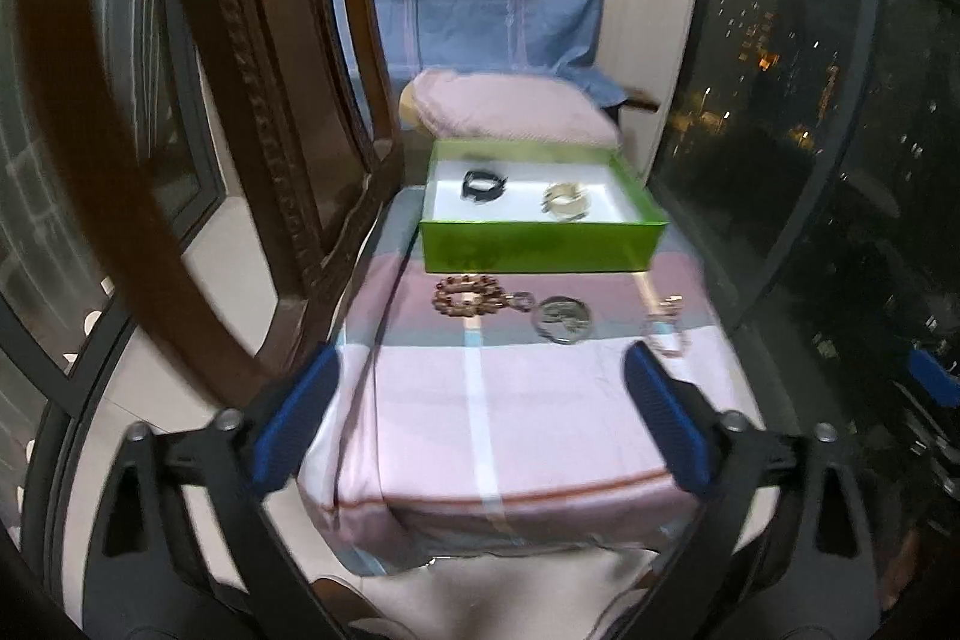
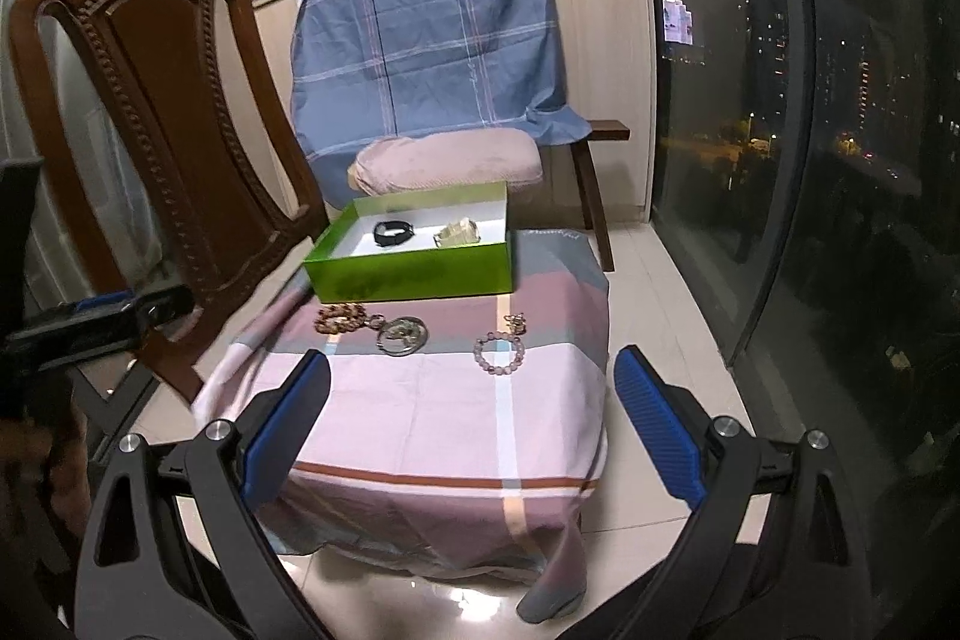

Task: Organize jewelry

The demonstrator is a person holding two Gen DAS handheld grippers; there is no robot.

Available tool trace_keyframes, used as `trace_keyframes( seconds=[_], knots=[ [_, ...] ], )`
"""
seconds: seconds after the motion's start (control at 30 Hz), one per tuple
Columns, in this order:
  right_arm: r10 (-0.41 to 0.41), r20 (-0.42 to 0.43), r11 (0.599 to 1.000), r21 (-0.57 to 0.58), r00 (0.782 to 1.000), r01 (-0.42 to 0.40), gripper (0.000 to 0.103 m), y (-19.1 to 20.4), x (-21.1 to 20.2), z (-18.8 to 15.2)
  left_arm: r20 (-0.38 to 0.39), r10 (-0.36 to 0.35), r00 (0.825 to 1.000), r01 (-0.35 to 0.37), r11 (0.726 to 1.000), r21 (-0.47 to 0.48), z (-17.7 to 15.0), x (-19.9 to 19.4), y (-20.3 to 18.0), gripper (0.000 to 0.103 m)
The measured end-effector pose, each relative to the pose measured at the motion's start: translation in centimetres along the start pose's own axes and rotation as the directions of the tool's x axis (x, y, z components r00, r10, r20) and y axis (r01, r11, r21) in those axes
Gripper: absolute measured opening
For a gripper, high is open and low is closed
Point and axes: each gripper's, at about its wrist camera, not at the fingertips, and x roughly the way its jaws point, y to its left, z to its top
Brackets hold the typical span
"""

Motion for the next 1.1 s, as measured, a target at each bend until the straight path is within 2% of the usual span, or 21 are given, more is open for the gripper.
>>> trace_keyframes(
  seconds=[0.03,0.13,0.3,0.43,0.57,0.77,0.87,1.1],
  knots=[
    [-0.002,-0.007,1.0,-0.002,1.0,0.002,0.088,-0.2,0.8,0.0,-0.019,-0.002,1.0,0.002,1.0,-0.005,0.4,1.5,0.3,0.075],
    [-0.006,-0.053,1.0,-0.03,0.999,0.004,0.078,-0.5,4.4,0.0,-0.094,0.005,0.996,-0.008,0.999,-0.031,1.4,7.1,1.6,0.058],
    [-0.014,-0.137,0.999,-0.047,0.991,0.007,0.061,-1.0,10.7,0.1,-0.188,0.023,0.982,-0.029,0.999,-0.027,2.1,14.6,2.7,0.051],
    [-0.031,-0.198,0.999,-0.041,0.98,0.024,0.05,-1.4,16.0,0.5,-0.242,0.018,0.97,-0.03,0.999,-0.045,2.4,18.9,3.8,0.049],
    [-0.043,-0.257,0.999,-0.026,0.965,0.038,0.044,-1.9,20.1,0.5,-0.27,0.008,0.963,-0.026,0.998,-0.065,2.7,21.3,4.3,0.047],
    [-0.069,-0.317,0.998,-0.033,0.946,0.061,0.035,-2.3,23.8,-0.1,-0.298,-0.017,0.954,-0.007,0.997,-0.08,3.1,24.3,4.5,0.04],
    [-0.07,-0.34,0.997,-0.035,0.938,0.062,0.031,-2.5,24.8,-0.5,-0.318,-0.02,0.948,-0.008,0.996,-0.085,3.0,25.4,4.8,0.038],
    [-0.069,-0.357,0.997,-0.053,0.931,0.054,0.019,-2.1,25.9,-0.8,-0.331,-0.044,0.943,0.0,0.991,-0.132,2.8,26.6,5.5,0.025]
  ],
)
